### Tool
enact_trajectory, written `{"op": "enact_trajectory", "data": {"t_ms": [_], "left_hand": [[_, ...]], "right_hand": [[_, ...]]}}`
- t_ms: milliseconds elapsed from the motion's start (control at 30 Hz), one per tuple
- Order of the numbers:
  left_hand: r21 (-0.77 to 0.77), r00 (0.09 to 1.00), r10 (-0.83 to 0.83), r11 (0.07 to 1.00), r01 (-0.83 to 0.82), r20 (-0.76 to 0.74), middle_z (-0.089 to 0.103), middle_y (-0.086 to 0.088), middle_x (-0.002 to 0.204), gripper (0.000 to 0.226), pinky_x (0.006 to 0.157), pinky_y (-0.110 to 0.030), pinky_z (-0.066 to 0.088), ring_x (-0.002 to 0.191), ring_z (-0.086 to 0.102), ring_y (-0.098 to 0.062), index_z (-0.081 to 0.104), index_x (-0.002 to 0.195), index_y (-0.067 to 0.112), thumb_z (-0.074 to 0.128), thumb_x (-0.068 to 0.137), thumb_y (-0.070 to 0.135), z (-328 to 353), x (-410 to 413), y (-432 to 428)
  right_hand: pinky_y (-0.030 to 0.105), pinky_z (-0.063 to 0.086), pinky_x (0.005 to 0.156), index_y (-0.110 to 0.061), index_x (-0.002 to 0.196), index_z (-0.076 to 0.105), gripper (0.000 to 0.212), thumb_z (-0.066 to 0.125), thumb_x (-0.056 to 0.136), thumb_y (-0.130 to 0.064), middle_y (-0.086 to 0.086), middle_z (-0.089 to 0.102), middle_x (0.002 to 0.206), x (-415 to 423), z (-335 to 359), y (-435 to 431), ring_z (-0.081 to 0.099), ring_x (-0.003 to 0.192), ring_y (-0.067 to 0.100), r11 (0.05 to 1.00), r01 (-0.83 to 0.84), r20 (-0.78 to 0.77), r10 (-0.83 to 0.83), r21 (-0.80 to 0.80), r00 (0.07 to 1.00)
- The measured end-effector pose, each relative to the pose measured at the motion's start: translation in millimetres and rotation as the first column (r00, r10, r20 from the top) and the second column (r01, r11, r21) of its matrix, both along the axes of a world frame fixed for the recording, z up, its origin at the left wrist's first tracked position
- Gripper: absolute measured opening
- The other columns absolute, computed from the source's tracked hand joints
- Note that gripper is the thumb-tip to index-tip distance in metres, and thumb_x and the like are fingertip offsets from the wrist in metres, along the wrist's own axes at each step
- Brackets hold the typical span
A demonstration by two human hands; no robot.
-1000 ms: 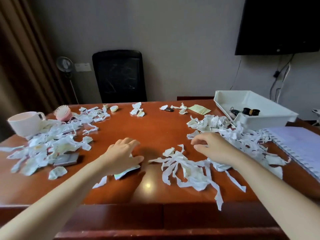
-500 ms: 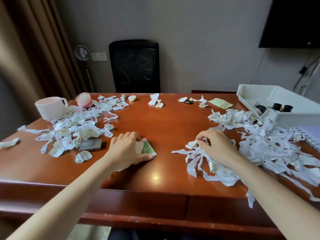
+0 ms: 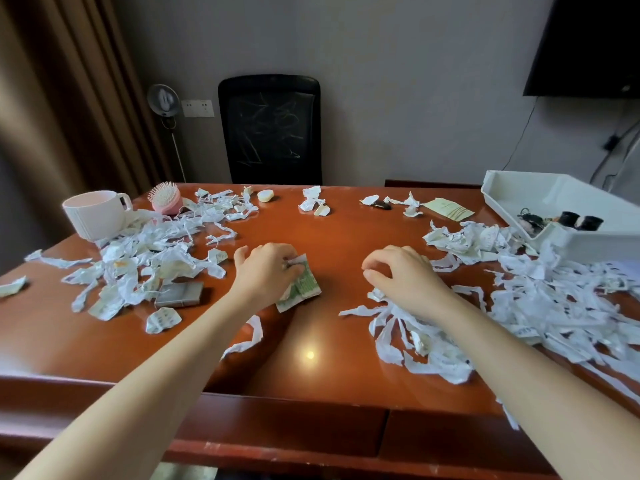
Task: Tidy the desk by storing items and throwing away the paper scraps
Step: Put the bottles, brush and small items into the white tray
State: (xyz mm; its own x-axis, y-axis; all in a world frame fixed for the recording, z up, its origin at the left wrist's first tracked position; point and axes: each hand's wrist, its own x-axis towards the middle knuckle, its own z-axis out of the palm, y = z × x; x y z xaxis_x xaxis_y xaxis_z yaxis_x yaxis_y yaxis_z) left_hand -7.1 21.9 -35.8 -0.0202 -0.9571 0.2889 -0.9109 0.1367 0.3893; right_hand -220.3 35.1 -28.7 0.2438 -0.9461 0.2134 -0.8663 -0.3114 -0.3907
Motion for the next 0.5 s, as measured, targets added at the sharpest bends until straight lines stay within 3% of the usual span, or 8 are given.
{"op": "enact_trajectory", "data": {"t_ms": [167, 300, 500], "left_hand": [[-0.055, 0.992, -0.044, 0.998, 0.037, -0.12, 0.068, 0.001, 0.103, 0.013, 0.11, -0.053, 0.018, 0.102, 0.058, -0.02, 0.064, 0.096, 0.021, 0.054, 0.094, 0.028, 11, -18, -12], [-0.045, 0.979, -0.1, 0.995, 0.094, -0.175, 0.067, 0.0, 0.109, 0.011, 0.109, -0.056, 0.023, 0.108, 0.059, -0.024, 0.061, 0.094, 0.025, 0.053, 0.094, 0.031, 18, -38, -21], [-0.102, 0.995, -0.047, 0.994, 0.038, -0.085, 0.051, 0.003, 0.137, 0.033, 0.114, -0.048, 0.01, 0.128, 0.043, -0.022, 0.049, 0.123, 0.028, 0.057, 0.091, 0.028, 20, -64, -38]], "right_hand": [[0.043, 0.043, 0.101, -0.025, 0.117, 0.06, 0.031, 0.053, 0.091, -0.041, -0.007, 0.062, 0.116, 14, 2, -14, 0.052, 0.114, 0.015, 0.983, -0.077, 0.237, 0.036, 0.169, 0.971], [0.035, 0.052, 0.088, -0.015, 0.1, 0.066, 0.018, 0.056, 0.092, -0.028, -0.001, 0.069, 0.096, 16, 8, -22, 0.063, 0.095, 0.016, 0.976, -0.084, 0.363, 0.007, 0.199, 0.932], [0.029, 0.051, 0.079, -0.013, 0.086, 0.066, 0.016, 0.053, 0.094, -0.019, 0.0, 0.068, 0.078, 1, 19, -39, 0.063, 0.079, 0.014, 0.978, 0.019, 0.432, -0.108, 0.205, 0.895]]}}
